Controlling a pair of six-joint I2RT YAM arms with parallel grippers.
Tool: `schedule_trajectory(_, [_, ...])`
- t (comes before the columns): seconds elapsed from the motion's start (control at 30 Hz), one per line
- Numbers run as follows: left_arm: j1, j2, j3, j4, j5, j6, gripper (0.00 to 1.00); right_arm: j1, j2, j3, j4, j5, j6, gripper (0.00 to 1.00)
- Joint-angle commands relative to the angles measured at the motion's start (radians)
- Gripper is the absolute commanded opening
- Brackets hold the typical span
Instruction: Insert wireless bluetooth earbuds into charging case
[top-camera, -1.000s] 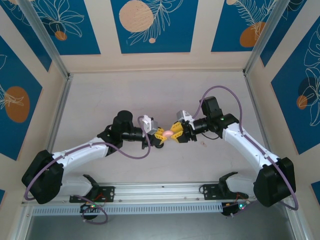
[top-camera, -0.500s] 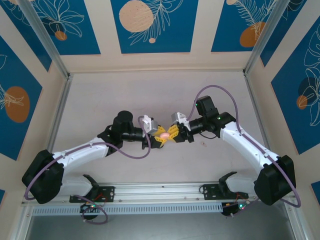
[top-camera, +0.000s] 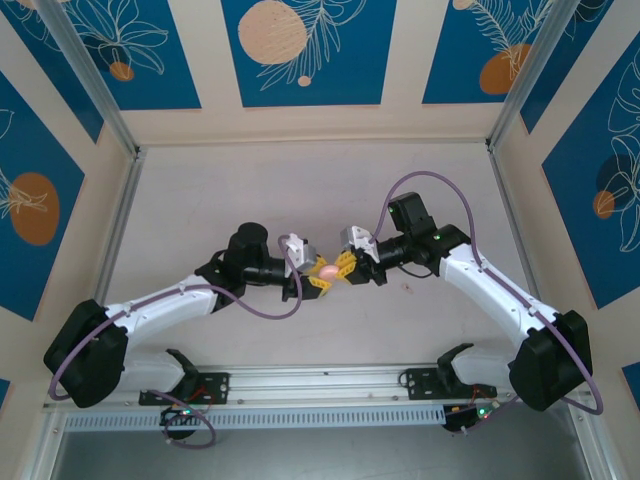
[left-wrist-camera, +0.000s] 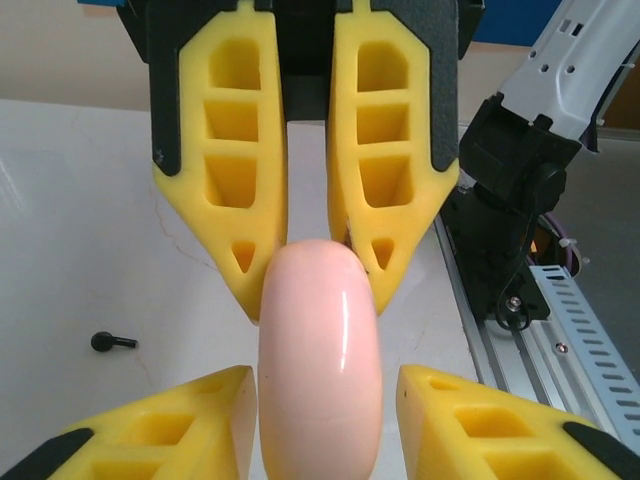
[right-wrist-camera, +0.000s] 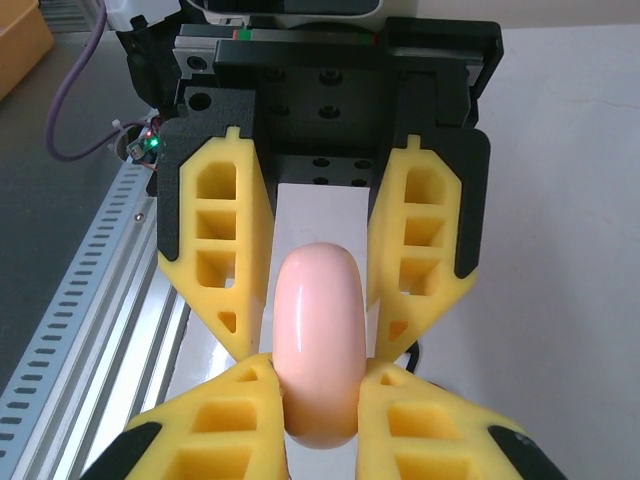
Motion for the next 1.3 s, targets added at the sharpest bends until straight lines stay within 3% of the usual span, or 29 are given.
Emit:
schedule_trajectory(0.0, [-0.010, -0.014, -0.001, -0.023, -0.002, 0.028, 0.37, -0.007, -0.019, 0.023, -0.020, -0.013, -0.021, 0.15])
schedule_trajectory(0.23, [-0.010, -0.019, 0.000, -0.019, 0.004, 0.021, 0.27, -0.009, -0.016, 0.017, -0.023, -0.007, -0.019, 0.15])
schedule_trajectory(0.37, [-0.009, -0.020, 0.001, -0.017, 0.008, 0.019, 0.16, -0.010, -0.015, 0.018, -0.024, 0.000, -0.016, 0.15])
schedule_trajectory(0.43, [-0.009, -0.021, 0.003, -0.017, 0.008, 0.021, 0.14, -0.010, -0.016, 0.018, -0.016, -0.002, -0.003, 0.19])
schedule_trajectory(0.53, [-0.010, -0.018, 0.004, -0.015, 0.008, 0.020, 0.14, -0.007, -0.015, 0.013, 0.010, -0.015, 0.028, 0.31])
schedule_trajectory(0.67, [-0.010, -0.014, 0.005, -0.011, 0.012, 0.018, 0.14, 0.001, -0.012, -0.004, 0.055, -0.007, 0.058, 0.38])
schedule_trajectory(1.27, [-0.012, -0.014, 0.008, -0.014, 0.013, 0.016, 0.12, -0.056, -0.003, 0.008, 0.133, 0.068, 0.170, 0.42])
